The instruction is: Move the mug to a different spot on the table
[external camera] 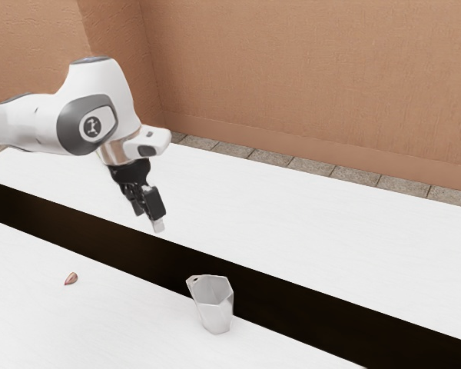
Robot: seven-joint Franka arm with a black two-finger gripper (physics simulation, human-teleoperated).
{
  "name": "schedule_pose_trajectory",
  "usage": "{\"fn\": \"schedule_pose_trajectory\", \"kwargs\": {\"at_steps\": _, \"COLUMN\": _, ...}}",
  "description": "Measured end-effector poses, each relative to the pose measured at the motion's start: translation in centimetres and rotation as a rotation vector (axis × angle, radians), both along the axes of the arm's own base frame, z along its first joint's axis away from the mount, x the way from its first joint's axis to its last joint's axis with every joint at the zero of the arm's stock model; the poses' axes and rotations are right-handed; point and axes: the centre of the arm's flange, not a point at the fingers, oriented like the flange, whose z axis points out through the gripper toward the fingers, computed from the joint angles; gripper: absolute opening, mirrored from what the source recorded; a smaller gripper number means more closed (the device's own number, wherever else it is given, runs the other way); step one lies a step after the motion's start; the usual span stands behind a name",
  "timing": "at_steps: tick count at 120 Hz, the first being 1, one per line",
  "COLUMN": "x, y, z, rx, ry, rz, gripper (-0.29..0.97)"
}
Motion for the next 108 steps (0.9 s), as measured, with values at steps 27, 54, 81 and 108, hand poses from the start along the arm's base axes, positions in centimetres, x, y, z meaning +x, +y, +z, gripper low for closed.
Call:
{"fn": "schedule_pose_trajectory", "kwargs": {"at_steps": 27, "x": 1.8, "y": -4.7, "z": -5.6, "rx": -0.046, "ry": 0.020, "rz": -0.406, "gripper": 0.68}}
{"fn": "schedule_pose_trajectory", "kwargs": {"at_steps": 54, "x": 4.0, "y": -5.6, "z": -10.0, "rx": -0.141, "ry": 0.040, "rz": -0.764, "gripper": 0.68}}
{"fn": "schedule_pose_trajectory", "kwargs": {"at_steps": 81, "x": 4.5, "y": -4.5, "z": -13.6, "rx": -0.225, "ry": 0.010, "rz": -1.053, "gripper": 0.68}}
{"fn": "schedule_pose_trajectory", "kwargs": {"at_steps": 108, "x": 3.0, "y": -4.2, "z": -16.6, "rx": -0.218, "ry": -0.084, "rz": -1.270, "gripper": 0.68}}
